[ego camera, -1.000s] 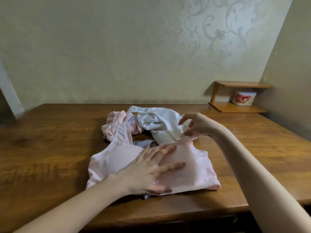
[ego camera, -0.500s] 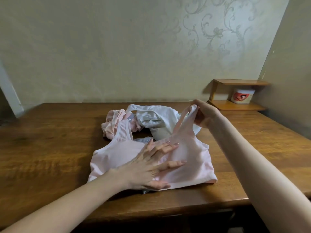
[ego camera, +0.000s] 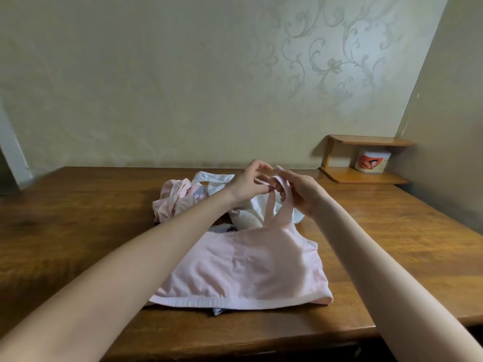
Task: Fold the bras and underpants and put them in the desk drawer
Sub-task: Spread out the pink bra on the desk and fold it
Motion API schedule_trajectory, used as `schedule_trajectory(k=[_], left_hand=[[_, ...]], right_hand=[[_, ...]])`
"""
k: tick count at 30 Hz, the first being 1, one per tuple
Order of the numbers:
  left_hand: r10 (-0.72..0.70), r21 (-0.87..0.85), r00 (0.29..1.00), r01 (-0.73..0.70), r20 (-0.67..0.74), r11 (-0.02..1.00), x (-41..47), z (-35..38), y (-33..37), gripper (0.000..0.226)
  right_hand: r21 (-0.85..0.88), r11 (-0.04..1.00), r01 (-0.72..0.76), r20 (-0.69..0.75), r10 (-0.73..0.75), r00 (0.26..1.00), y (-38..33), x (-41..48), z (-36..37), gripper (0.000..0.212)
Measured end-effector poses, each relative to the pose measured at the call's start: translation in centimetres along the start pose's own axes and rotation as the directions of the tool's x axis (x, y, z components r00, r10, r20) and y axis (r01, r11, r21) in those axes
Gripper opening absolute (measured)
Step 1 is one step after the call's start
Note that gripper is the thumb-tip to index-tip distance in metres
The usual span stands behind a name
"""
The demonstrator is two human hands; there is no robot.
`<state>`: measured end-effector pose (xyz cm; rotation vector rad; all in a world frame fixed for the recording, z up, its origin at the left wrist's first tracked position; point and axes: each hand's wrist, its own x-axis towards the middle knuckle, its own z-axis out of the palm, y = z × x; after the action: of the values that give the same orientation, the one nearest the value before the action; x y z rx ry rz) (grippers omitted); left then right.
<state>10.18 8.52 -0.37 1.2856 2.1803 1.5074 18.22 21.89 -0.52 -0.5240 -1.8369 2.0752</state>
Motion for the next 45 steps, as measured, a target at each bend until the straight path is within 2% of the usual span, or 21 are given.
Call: schedule_trajectory(k=[2,4,6,7,9,11,12,14,16,18,21,23,26,28,30,32,35,36,41,43,45], left_hand=[[0.000,0.000,0.999,0.000,0.040,1.000,1.0,0.3,-0.1,0.032],[-0.011,0.054,1.000,0.011,0.006,0.998,1.5,0.8,-0.3,0.022],[-0.057,0.126,0.997,0.064,-0.061,0.990,1.8,0.9,-0.8,0.011],[-0.088,0.175,0.993,0.101,-0.078,0.979,1.9,0.7,-1.0,0.008],[-0.146,0.300,0.986,0.163,-0.079,0.940,1.3,-0.6,-1.6,0.012],[-0.151,0.414,0.981,0.189,-0.122,0.890,-0.9,-2.9,-2.1,0.022],[-0.129,0.448,0.979,0.186,-0.155,0.874,-2.7,-4.2,-2.5,0.022],[-0.066,0.461,0.984,0.137,-0.166,0.877,-7.0,-6.2,-3.1,0.017],[-0.015,0.448,0.997,0.044,-0.069,0.893,-11.5,-7.0,-3.4,0.015],[0.061,0.477,0.990,-0.114,0.125,0.872,-14.8,-6.4,-3.5,0.031],[0.039,0.626,0.931,-0.274,0.362,0.730,-17.6,-5.2,-4.3,0.063],[-0.028,0.692,0.932,-0.249,0.362,0.677,-19.0,-5.6,-5.1,0.079],[-0.001,0.608,0.972,-0.145,0.234,0.781,-21.1,-7.3,-6.3,0.080],[-0.004,0.526,0.991,-0.069,0.137,0.848,-22.3,-8.3,-6.7,0.065],[-0.055,0.502,0.993,-0.003,0.100,0.865,-23.1,-8.7,-6.6,0.051],[-0.050,0.522,0.996,0.002,0.079,0.853,-23.5,-8.9,-6.7,0.043],[-0.037,0.539,0.999,0.014,0.032,0.842,-23.7,-9.0,-7.2,0.041],[-0.048,0.554,0.999,0.037,0.005,0.832,-23.8,-9.0,-7.5,0.043],[-0.098,0.574,0.982,0.175,-0.163,0.800,-23.7,-8.1,-7.7,0.042],[-0.144,0.585,0.982,0.190,-0.124,0.788,-23.8,-8.0,-7.3,0.045],[-0.052,0.681,0.998,0.066,-0.041,0.729,-23.6,-8.0,-6.6,0.052]], right_hand=[[0.097,0.994,-0.055,0.099,0.046,0.994,0.0,-0.1,-0.4,0.016],[0.139,0.985,-0.100,0.160,0.077,0.984,0.1,-0.2,-0.7,0.018],[0.086,0.994,-0.073,0.118,0.063,0.991,0.4,-0.2,-0.8,0.020],[0.010,0.999,-0.030,0.058,0.030,0.998,0.7,-0.2,-0.9,0.020],[-0.268,0.962,0.058,-0.074,-0.081,0.994,1.6,-0.3,-1.4,0.029],[-0.576,0.813,0.081,-0.172,-0.218,0.961,2.8,-0.8,-2.5,0.036],[-0.662,0.747,0.061,-0.188,-0.245,0.951,3.2,-1.3,-3.2,0.035],[-0.731,0.683,-0.011,-0.120,-0.112,0.986,3.5,-2.5,-4.5,0.035],[-0.774,0.625,-0.100,-0.026,0.126,0.992,3.7,-3.5,-5.3,0.045],[-0.801,0.590,-0.102,0.046,0.230,0.972,3.9,-3.8,-5.6,0.058],[-0.815,0.575,-0.067,0.119,0.278,0.953,4.1,-3.8,-5.7,0.079],[-0.832,0.553,-0.050,0.164,0.331,0.929,3.9,-4.0,-5.9,0.080],[-0.849,0.528,-0.027,0.180,0.337,0.924,3.5,-5.0,-6.5,0.077],[-0.850,0.526,-0.003,0.190,0.313,0.930,3.5,-5.7,-6.8,0.053],[-0.839,0.544,0.013,0.204,0.292,0.934,3.9,-6.1,-7.0,0.031],[-0.772,0.635,-0.004,0.187,0.232,0.955,4.2,-6.2,-7.0,0.020],[-0.600,0.795,-0.095,0.097,0.191,0.977,4.3,-6.3,-7.0,0.020],[-0.562,0.816,-0.133,0.064,0.203,0.977,4.2,-6.4,-7.1,0.019],[-0.581,0.786,-0.209,-0.040,0.228,0.973,4.8,-6.8,-7.0,0.016],[-0.565,0.796,-0.215,-0.028,0.243,0.970,4.7,-7.1,-6.7,0.020],[-0.495,0.837,-0.236,0.032,0.288,0.957,4.3,-7.3,-6.5,0.036]])
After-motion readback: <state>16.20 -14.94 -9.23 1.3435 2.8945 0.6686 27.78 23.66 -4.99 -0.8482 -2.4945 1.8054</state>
